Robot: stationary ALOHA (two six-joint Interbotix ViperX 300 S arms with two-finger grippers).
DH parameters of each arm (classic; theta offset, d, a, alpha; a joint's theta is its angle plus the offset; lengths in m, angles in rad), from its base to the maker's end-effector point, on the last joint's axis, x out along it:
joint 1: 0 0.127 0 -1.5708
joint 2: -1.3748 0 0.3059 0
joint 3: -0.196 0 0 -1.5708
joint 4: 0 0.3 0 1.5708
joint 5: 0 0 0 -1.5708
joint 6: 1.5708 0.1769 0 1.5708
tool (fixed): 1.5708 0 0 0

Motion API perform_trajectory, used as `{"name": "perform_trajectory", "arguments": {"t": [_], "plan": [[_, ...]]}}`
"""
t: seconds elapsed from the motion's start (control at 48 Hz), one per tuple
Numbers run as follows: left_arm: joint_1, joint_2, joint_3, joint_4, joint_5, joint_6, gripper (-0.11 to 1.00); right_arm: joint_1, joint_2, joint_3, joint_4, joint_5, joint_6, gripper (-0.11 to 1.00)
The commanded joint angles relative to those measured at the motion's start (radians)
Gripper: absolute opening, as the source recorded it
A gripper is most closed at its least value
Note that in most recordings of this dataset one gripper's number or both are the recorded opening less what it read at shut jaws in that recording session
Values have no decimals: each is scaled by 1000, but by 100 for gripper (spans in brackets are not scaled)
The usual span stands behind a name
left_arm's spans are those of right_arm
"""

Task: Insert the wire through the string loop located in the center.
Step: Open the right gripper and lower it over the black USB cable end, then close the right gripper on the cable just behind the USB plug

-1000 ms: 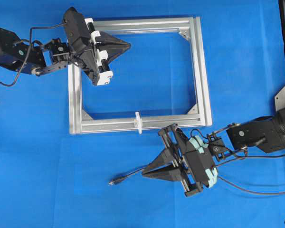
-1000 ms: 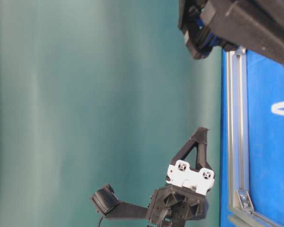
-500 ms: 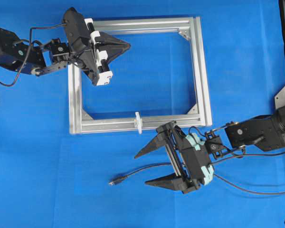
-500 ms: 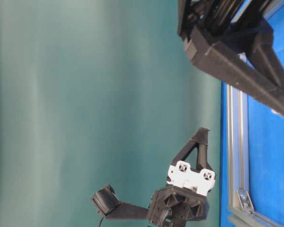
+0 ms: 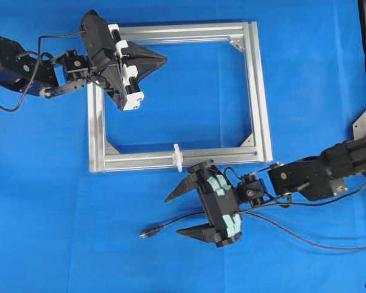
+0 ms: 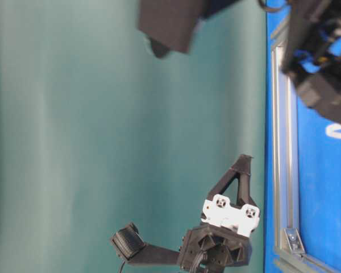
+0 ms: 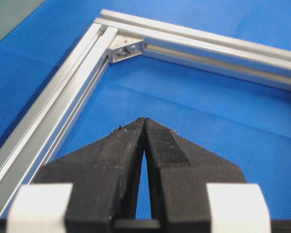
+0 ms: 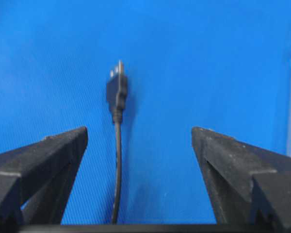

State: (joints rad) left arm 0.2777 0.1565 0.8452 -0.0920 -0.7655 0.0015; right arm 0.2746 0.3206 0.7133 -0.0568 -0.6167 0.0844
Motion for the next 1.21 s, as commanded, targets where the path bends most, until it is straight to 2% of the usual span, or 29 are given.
{"name": "perform_trajectory", "arguments": {"t": [0.0,0.167,0.458,0.521,0.687,0.812,1.187], "plan": [[-2,-34,-6,2,-5,2,0,-2,3,-20,8,-3,8,86],[0,-35,-6,2,-5,3,0,-3,17,-25,12,-5,17,85],[-2,-34,-6,2,-3,3,0,-3,23,-37,11,9,15,72],[0,-34,-6,2,-3,3,0,-5,23,-37,8,18,11,65],[-2,-34,-6,2,-3,3,0,-5,23,-37,5,44,8,21],[-2,-34,-6,2,-3,3,0,-5,23,-37,5,48,8,0],[-2,-34,-6,2,-3,2,0,-3,17,-40,5,46,11,-2]]}}
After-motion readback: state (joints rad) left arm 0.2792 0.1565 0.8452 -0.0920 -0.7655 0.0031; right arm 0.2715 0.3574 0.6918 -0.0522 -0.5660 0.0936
